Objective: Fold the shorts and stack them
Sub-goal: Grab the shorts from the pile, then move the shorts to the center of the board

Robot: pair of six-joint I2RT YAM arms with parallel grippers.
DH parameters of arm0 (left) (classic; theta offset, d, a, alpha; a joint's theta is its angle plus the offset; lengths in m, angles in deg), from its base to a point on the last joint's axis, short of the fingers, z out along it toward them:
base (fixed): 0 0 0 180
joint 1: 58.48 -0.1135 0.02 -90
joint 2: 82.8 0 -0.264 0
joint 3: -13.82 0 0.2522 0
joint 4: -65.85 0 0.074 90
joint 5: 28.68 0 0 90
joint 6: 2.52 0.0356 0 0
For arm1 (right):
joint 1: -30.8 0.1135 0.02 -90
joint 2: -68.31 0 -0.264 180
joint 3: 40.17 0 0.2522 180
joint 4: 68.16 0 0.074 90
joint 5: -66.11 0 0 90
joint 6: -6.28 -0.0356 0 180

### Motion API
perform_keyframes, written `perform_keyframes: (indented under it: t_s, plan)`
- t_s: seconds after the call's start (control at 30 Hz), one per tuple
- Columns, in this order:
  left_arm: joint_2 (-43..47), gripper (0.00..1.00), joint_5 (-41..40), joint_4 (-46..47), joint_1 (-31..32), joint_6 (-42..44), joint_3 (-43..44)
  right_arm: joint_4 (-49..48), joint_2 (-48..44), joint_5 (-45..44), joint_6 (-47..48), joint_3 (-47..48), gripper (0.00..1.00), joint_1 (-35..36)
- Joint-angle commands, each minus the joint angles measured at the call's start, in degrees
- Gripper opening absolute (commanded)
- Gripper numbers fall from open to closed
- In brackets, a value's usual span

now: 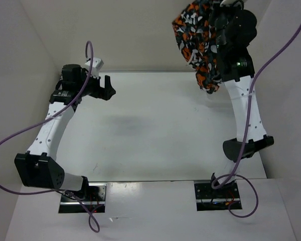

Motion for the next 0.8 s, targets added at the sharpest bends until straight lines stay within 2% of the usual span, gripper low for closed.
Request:
perform_keyframes:
  t_s: [0.0, 0.07, 0.17, 0.23, 0.27, 0.3, 0.33, 0.4, 0.43, 0.47, 0.5, 0.57, 0.67, 0.73, 0.77]
  plan:
    - [4.5, 1.00, -1.6, 2.3, -2.4, 0.2, -0.7, -3.8, 2.1, 9.2, 3.0, 13.7, 0.00, 6.2]
    - [6.6, 1.00, -2.7, 2.9, -5.2, 0.2, -1.3, -0.4, 4.5, 14.3, 3.0, 21.3, 0.00, 9.3]
    - [10.4, 1.00, -4.9, 2.9, -8.2, 0.2, -2.7, 6.0, 6.8, 21.2, -4.1, 24.0, 0.00, 11.5]
    - [12.6, 1.00, -5.5, 2.3, -9.7, 0.2, -4.4, 8.7, 7.3, 21.7, -9.8, 19.3, 0.07, 11.5]
    - [14.8, 1.00, -6.2, 2.3, -11.3, 0.2, -5.1, 9.2, 6.8, 20.1, -10.9, 16.6, 0.17, 11.5]
    - [15.9, 1.00, -6.2, 1.7, -12.0, 0.2, -5.8, 9.2, 6.3, 19.1, -12.1, 13.4, 0.19, 11.5]
    - [18.0, 1.00, -6.2, 1.7, -12.8, 0.2, -7.2, 8.6, 4.8, 18.2, -15.4, 6.3, 0.20, 9.9]
    - [19.8, 1.00, -6.8, 1.2, -14.5, 0.2, -7.8, 7.2, 3.4, 17.7, -18.8, -1.0, 0.53, 7.3]
    - [21.2, 1.00, -6.8, 0.5, -14.5, 0.2, -8.7, 6.6, 2.8, 17.7, -21.4, -7.0, 0.63, 6.0]
    - [21.8, 1.00, -6.8, 0.5, -15.2, 0.2, -9.3, 6.0, 2.2, 17.7, -22.1, -9.4, 0.82, 3.5]
    - [21.8, 1.00, -6.2, -0.2, -15.7, 0.2, -9.3, 6.0, 2.2, 17.7, -22.2, -13.0, 0.89, 2.4]
    - [22.5, 1.00, -5.5, -0.8, -15.7, 0.2, -9.8, 5.4, 2.2, 17.7, -20.6, -15.7, 0.97, 1.1]
    - [22.5, 1.00, -3.0, -1.3, -15.7, 0.2, -11.1, 5.4, 1.1, 19.2, -16.0, -18.4, 0.97, 1.1]
    - [20.9, 1.00, -3.0, -1.9, -15.7, 0.2, -11.8, 6.0, 0.6, 22.1, -13.3, -20.6, 0.97, 3.1]
    - [20.9, 1.00, -3.0, -1.9, -15.7, 0.2, -12.5, 6.5, -0.1, 23.2, -9.2, -21.6, 0.97, 6.3]
